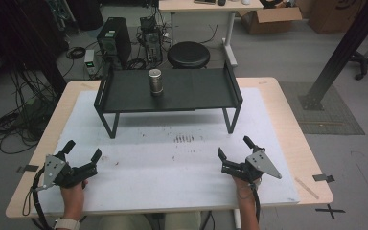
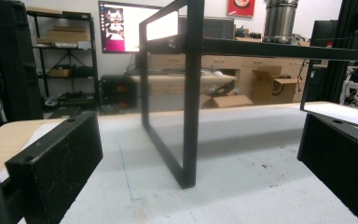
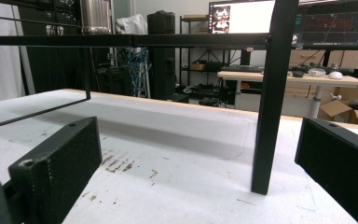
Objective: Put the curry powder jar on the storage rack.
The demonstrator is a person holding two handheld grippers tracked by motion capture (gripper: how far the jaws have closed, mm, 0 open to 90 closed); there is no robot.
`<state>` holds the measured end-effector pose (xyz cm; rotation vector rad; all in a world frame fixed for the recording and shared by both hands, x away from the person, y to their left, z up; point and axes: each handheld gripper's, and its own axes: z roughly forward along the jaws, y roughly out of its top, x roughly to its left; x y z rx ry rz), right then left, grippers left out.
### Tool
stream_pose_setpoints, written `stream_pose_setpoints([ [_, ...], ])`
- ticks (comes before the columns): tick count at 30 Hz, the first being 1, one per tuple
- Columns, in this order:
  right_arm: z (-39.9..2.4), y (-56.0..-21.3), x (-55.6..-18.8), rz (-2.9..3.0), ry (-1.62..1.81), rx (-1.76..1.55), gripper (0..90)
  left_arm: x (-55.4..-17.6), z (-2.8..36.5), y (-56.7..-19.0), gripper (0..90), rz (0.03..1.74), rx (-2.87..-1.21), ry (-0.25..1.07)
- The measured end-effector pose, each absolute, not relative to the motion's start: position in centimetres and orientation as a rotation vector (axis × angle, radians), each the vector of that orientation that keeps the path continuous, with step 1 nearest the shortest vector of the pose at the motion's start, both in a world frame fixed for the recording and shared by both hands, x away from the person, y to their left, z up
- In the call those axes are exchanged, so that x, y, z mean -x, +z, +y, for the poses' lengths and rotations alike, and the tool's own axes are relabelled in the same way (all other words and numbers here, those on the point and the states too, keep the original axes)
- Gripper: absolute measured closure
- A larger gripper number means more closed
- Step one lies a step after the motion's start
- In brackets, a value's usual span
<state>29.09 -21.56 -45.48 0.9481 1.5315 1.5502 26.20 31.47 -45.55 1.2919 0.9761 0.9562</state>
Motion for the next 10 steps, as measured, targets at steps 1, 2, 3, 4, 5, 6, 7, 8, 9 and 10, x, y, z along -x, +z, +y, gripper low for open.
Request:
stream_pose_setpoints([
  [1, -21.56, -45.48, -29.09, 1.532, 1.550, -0.948, 0.1, -26.20, 31.47, -45.55, 0.3, 0.976, -1.292, 0.957],
  [2, -21.56, -45.48, -29.09, 1.531, 1.550, -0.948, 0.1, -26.20, 31.47, -45.55, 0.2, 0.976, -1.292, 0.957],
  [3, -21.56, -45.48, -29.09, 1.531, 1.550, -0.948, 0.1, -26.19, 31.48, -45.55, 0.2, 0.976, -1.291, 0.957],
  [4, -21.56, -45.48, -29.09, 1.532, 1.550, -0.948, 0.1, -26.19, 31.49, -45.55, 0.2, 0.976, -1.290, 0.956],
  [5, -21.56, -45.48, -29.09, 1.532, 1.550, -0.948, 0.1, -26.19, 31.49, -45.55, 0.2, 0.975, -1.290, 0.956],
  [6, -21.55, -45.47, -29.09, 1.532, 1.550, -0.948, 0.1, -26.19, 31.50, -45.55, 0.2, 0.975, -1.290, 0.956],
  [7, -21.55, -45.47, -29.10, 1.532, 1.549, -0.949, 0.1, -26.19, 31.50, -45.55, 0.2, 0.975, -1.290, 0.956],
  [8, -21.55, -45.47, -29.10, 1.532, 1.550, -0.950, 0.1, -26.19, 31.50, -45.55, 0.2, 0.976, -1.290, 0.956],
  [9, -21.56, -45.47, -29.11, 1.532, 1.550, -0.951, 0.1, -26.19, 31.51, -45.55, 0.2, 0.976, -1.290, 0.956],
  [10, -21.56, -45.47, -29.10, 1.532, 1.550, -0.951, 0.1, -26.19, 31.51, -45.55, 0.2, 0.976, -1.290, 0.956],
])
